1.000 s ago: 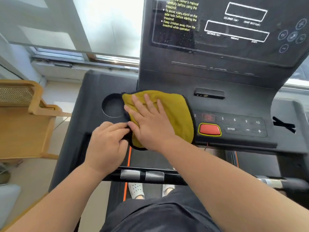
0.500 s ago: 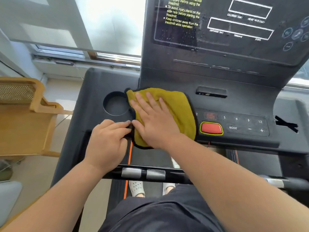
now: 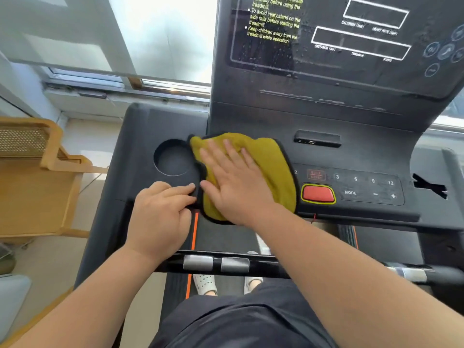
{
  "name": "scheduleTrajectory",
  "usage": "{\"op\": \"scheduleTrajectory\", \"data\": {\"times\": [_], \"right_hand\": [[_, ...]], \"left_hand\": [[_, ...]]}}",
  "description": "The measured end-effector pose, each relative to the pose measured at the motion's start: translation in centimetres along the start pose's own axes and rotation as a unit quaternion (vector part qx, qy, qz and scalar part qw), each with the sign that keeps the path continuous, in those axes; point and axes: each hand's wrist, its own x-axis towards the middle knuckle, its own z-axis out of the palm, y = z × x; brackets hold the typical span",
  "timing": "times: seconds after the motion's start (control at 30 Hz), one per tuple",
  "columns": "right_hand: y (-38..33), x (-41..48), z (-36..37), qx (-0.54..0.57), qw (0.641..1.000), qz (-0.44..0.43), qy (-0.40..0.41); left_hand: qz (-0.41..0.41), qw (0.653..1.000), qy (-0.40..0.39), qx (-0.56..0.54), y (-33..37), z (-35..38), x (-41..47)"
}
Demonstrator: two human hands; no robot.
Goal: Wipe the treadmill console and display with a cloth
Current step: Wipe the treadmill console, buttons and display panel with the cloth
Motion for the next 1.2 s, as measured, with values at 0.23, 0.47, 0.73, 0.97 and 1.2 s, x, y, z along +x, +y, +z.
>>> {"op": "scheduleTrajectory", "data": {"times": [0.23,0.47,0.73,0.97,1.2], "right_hand": [[4.7,-1.0,-0.2,0.013,0.968,0.250,0.025],[2.4,3.8,-1.4,-0.048,0.998,-0.032,-0.020],[3.8,2.2,-0.5,-0.014,0.977,0.207,0.047],[0.5,1.1,0.1,-0.015,1.000,-0.016,-0.015],[6.1,0.2,-0.7,-0.037,0.990,0.138,0.020]], "left_hand": [[-0.016,1.000,-0.012,-0.013,0.1,0.0,0.7],[0.020,1.000,-0.018,-0.009,-0.4,-0.5,0.1],[0.021,0.999,-0.028,-0.001,-1.4,-0.8,0.3],[0.019,0.999,0.001,0.029,-1.8,-0.4,-0.5],[0.004,0.999,0.016,0.031,-1.5,-0.3,-0.5]]}}
